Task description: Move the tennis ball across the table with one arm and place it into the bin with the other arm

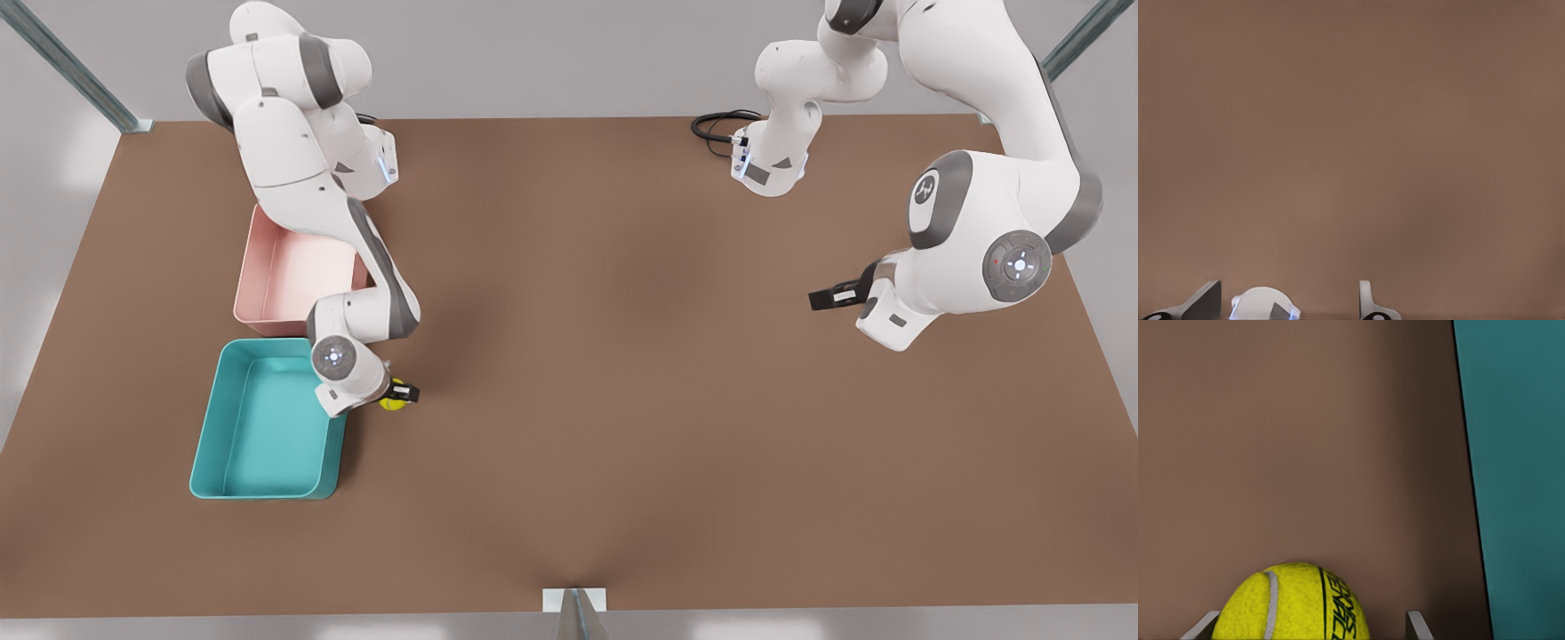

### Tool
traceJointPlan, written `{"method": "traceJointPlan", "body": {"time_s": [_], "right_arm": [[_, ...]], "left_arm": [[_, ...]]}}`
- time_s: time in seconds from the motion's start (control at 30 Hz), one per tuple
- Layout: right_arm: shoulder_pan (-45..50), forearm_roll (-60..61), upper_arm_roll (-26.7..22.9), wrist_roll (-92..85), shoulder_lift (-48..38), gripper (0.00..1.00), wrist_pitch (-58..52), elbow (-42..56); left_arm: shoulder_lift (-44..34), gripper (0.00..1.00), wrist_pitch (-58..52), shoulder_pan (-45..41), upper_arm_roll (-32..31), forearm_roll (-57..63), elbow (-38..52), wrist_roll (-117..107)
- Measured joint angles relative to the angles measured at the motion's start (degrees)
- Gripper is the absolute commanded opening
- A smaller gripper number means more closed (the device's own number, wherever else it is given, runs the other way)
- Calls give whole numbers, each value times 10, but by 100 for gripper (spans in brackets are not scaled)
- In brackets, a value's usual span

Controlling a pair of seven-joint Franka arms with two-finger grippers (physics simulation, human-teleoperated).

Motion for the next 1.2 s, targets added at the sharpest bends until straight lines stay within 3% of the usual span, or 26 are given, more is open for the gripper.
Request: {"method": "traceJointPlan", "body": {"time_s": [0.3, 0.57, 0.93, 1.1, 1.13, 1.17, 1.2], "right_arm": [[5, 0, 0, 7, 11, 100, 23, -6], [6, 5, 3, 6, 6, 60, 27, -3], [-16, 0, 1, -28, -111, 59, -8, 19], [-138, -71, -3, -77, -112, 59, -47, 24], [-154, -82, -3, -87, -104, 94, -52, 27], [-164, -92, -3, -94, -96, 100, -56, 32], [-169, -99, -3, -101, -90, 100, -60, 35]], "left_arm": [[4, 100, -1, -1, 0, 0, 0, -9], [5, 100, -1, -1, 0, 0, 0, -14], [4, 100, -1, 0, 0, 0, 4, -19], [1, 100, -6, -2, 0, 0, 27, -21], [1, 100, -9, -1, 1, 0, 36, -21], [2, 100, -10, 2, 2, -5, 41, -22], [3, 100, -12, 10, 2, -13, 43, -22]]}}
